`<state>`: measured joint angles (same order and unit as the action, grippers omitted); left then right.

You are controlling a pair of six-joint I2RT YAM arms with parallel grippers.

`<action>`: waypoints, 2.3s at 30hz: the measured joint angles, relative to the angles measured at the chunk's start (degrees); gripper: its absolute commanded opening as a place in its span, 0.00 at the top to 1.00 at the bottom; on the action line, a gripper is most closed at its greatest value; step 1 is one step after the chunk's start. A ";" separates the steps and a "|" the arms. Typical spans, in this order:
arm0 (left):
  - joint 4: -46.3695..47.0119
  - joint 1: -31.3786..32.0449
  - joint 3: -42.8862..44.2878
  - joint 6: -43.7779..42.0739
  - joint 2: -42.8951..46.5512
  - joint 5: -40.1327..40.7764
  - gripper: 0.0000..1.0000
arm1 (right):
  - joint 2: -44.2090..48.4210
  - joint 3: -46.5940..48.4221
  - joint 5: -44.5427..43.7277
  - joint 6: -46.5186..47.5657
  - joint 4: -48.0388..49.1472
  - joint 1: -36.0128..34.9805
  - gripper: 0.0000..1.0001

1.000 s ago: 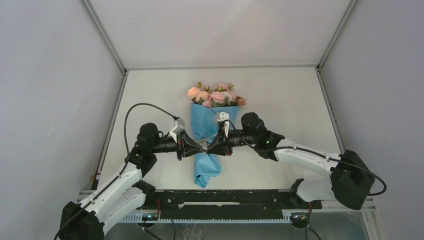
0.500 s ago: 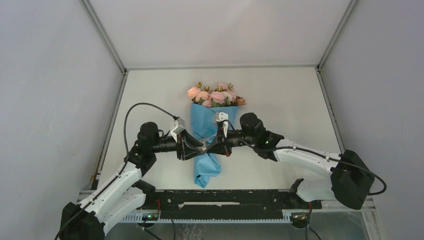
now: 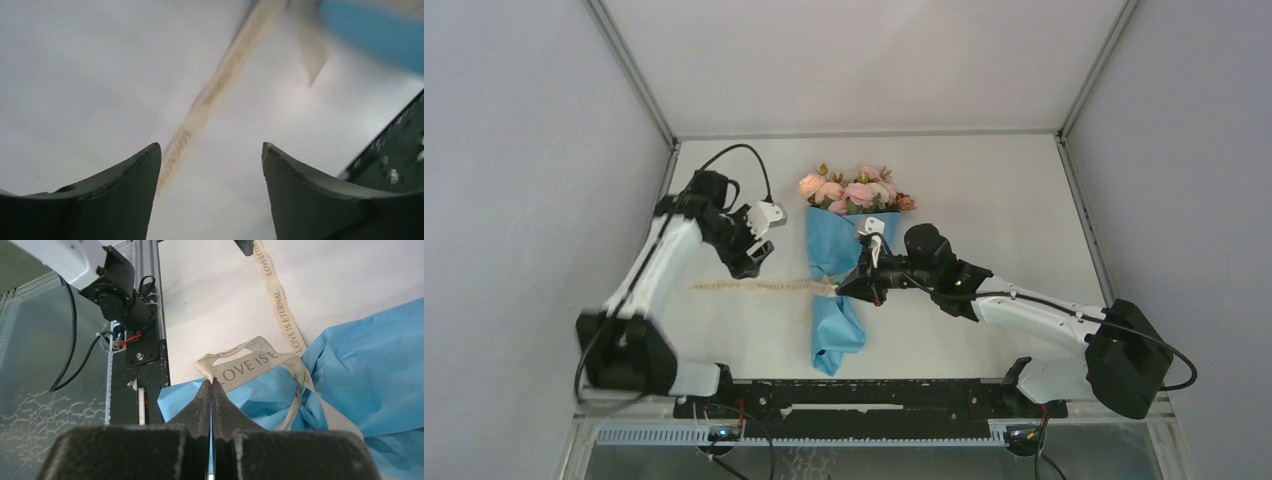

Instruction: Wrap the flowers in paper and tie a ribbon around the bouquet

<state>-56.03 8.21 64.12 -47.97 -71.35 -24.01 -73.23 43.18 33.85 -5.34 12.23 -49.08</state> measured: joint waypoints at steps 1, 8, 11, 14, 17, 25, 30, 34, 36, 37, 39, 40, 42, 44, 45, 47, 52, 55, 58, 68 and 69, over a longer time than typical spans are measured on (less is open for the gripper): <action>-3.39 -1.70 2.16 -2.21 -4.28 2.45 0.23 | 0.00 0.09 -0.09 0.02 0.00 0.00 1.00; -5.38 -7.82 6.54 -11.74 -27.65 10.40 0.06 | 0.00 0.28 -0.90 0.42 -0.50 -0.02 1.00; -1.27 -4.59 5.53 -14.29 -26.80 9.90 0.06 | 0.00 0.28 -1.64 0.66 -1.46 -0.02 1.00; 2.89 -1.40 3.30 -15.85 -26.84 9.35 0.09 | 0.00 0.28 -2.29 0.81 -2.12 -0.02 1.00; 5.35 0.85 0.55 -18.03 -27.15 9.29 0.17 | 0.00 0.28 -3.10 0.79 -2.62 -0.02 1.00; 7.58 2.03 -5.25 -26.01 -26.18 9.88 0.16 | 0.00 0.28 -4.37 0.76 -3.10 0.26 1.00; 8.52 3.80 -8.31 -27.67 -23.76 10.08 0.31 | 0.11 0.28 -5.18 0.74 -3.54 0.31 1.00; 10.78 3.93 -8.31 -27.04 -23.76 10.45 0.61 | 1.29 0.28 -5.86 0.79 -4.61 0.33 1.00; 11.56 3.93 -8.31 -26.62 -23.76 10.62 0.80 | 2.34 0.28 -6.47 0.83 -5.38 0.35 1.00; 11.85 3.93 -8.31 -26.27 -23.76 10.75 0.92 | 2.80 0.28 -6.67 0.90 -5.70 0.35 1.00; 12.39 3.93 -8.31 -26.03 -23.76 10.80 1.00 | 3.87 0.28 -6.99 1.09 -6.14 0.42 1.00; 12.55 3.93 -8.31 -25.62 -23.76 10.82 1.00 | 4.26 0.28 -7.04 1.18 -6.19 0.48 1.00; 13.00 3.93 -8.31 -25.09 -23.76 10.91 1.00 | 4.55 0.28 -7.06 1.22 -6.12 0.63 1.00; 13.66 3.93 -8.63 -24.46 -23.63 10.93 1.00 | 4.55 0.28 -7.08 1.20 -6.16 0.70 1.00; 13.84 3.93 -9.01 -24.30 -23.45 10.93 1.00 | 4.55 0.28 -7.08 1.20 -6.21 0.70 1.00; 13.51 3.93 -10.12 -23.34 -22.21 10.95 1.00 | 4.55 0.28 -7.06 1.16 -6.05 0.70 1.00; 7.56 3.67 -10.73 -20.76 -13.86 9.29 1.00 | 4.28 0.28 -7.48 0.59 -5.66 0.70 1.00; -0.46 4.48 -10.62 -21.51 -3.78 8.20 1.00 | 3.76 0.28 -8.35 -0.55 -5.20 0.74 1.00; -10.34 7.89 -10.67 -22.53 5.35 6.95 1.00 | 3.15 0.28 -9.42 -2.27 -4.72 0.94 1.00; -15.85 44.22 -1.81 -1.29 18.69 -1.31 1.00 | 0.15 0.31 -12.02 -10.01 -2.73 2.89 1.00; -13.84 46.69 0.37 1.55 16.46 -1.92 1.00 | 0.00 0.31 -12.17 -10.71 -2.56 3.02 1.00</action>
<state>-69.87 54.89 64.49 -46.41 -54.89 -25.93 -73.23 43.48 21.67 -16.05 9.67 -46.06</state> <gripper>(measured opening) 0.004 0.006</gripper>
